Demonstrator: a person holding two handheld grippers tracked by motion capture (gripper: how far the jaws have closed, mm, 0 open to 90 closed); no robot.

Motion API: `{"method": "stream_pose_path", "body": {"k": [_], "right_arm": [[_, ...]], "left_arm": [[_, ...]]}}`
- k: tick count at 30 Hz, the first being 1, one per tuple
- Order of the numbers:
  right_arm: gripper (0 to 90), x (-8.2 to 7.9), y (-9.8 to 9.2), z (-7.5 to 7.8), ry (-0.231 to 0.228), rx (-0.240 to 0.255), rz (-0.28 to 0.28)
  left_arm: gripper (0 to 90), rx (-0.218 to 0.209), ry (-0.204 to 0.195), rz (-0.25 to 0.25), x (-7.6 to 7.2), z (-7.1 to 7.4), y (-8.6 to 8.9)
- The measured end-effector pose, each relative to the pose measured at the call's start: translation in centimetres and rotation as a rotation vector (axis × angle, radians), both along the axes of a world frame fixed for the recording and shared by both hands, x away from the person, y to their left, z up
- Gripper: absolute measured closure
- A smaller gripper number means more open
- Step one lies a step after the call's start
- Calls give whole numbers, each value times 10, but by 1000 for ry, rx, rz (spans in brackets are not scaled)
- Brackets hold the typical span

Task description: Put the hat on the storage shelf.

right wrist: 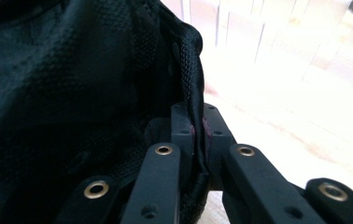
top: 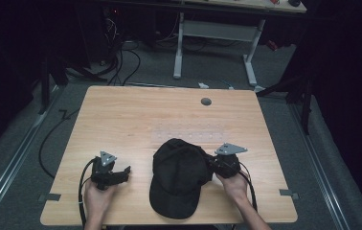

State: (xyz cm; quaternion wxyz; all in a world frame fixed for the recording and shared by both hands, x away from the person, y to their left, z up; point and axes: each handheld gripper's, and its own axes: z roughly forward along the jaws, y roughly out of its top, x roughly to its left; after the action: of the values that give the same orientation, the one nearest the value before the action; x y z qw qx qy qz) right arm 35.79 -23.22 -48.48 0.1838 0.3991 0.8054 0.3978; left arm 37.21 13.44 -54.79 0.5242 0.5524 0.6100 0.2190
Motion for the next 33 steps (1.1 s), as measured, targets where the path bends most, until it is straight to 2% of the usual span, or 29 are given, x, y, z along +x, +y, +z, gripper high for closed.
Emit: {"method": "stream_pose_path", "body": {"k": [6,10,13,17,23,33], "right_arm": [[863,-1,-4,10,-16,32,15],[863,-2,-6,19,-33,47,34],[864,-3,-6,28,-47,65,52],[865,-5,-7,40,-72,86,77],[865,-8,-6,60,-110,87,110],[866,-7,-4,89,-167,95,158]], "left_arm": [[185,0,1,-8,0,0,0],[186,1,19,-40,-3,2,-1],[190,-42,34,-65,-5,5,-2],[178,-90,29,-107,-9,11,-6],[159,-133,23,-181,-15,21,-10],[151,-193,15,-269,-21,31,-20]]}}
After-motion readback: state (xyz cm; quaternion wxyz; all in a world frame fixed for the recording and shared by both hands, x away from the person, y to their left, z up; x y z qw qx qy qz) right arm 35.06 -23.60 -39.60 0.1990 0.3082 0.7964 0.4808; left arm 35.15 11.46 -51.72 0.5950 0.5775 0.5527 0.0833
